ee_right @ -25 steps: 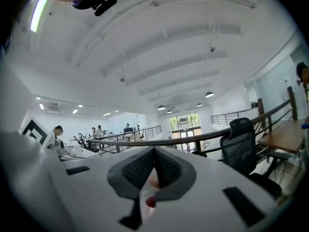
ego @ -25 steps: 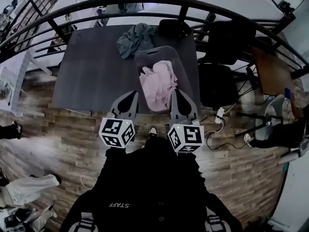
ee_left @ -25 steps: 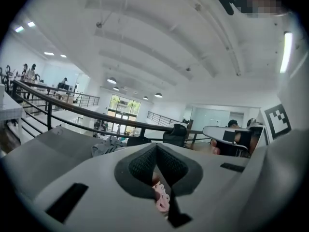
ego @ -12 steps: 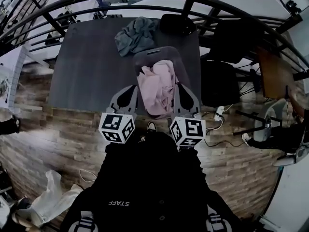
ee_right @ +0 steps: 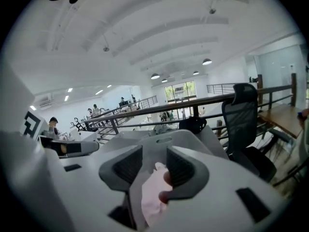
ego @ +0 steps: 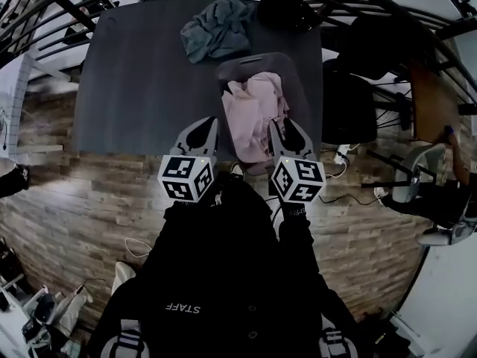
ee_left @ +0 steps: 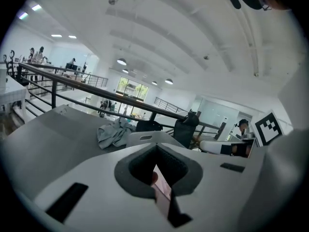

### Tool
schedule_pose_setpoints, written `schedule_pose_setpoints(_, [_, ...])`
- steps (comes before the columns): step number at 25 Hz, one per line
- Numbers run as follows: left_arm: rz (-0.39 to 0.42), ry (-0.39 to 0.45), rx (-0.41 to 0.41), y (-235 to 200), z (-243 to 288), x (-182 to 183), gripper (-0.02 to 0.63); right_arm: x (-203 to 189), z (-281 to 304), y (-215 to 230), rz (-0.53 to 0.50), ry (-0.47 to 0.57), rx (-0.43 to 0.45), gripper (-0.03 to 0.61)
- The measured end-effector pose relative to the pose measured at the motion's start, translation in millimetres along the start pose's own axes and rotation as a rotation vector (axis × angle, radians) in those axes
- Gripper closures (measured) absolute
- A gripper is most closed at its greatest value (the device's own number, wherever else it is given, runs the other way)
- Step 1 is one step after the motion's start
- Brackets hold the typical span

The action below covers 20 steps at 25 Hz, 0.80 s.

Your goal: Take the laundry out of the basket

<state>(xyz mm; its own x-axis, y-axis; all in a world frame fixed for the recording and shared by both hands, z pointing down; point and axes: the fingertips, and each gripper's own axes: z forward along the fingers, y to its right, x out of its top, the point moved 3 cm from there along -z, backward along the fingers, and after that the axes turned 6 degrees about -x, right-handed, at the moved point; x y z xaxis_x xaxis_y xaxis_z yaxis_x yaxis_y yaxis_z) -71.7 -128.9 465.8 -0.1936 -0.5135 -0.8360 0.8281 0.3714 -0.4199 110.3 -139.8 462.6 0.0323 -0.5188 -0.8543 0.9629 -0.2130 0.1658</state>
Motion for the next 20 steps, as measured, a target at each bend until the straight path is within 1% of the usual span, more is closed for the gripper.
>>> schedule_pose_setpoints(3, [-0.013, -0.048, -0.001, -10, 10, -12, 0.614, -20, 18, 0, -0.005, -0.085, 0.013, 0.343])
schedule_pose_setpoints(5, [-0.016, -0.078, -0.002, -16, 17, -19, 0.614, -28, 30, 2, 0.013, -0.127, 0.012, 0.312])
schedule_pose_setpoints(14, [-0.032, -0.199, 0.032, -39, 40, -43, 0.614, -58, 77, 3, 0.007, -0.279, 0.042, 0.27])
schedule_pose_setpoints(18, [-0.038, -0.228, 0.045, -46, 52, -44, 0.614, -77, 96, 3, -0.013, -0.337, 0.067, 0.234])
schedule_pose_setpoints(20, [-0.034, -0.243, 0.055, -49, 61, -46, 0.614, -85, 106, 5, -0.03, -0.356, 0.077, 0.227])
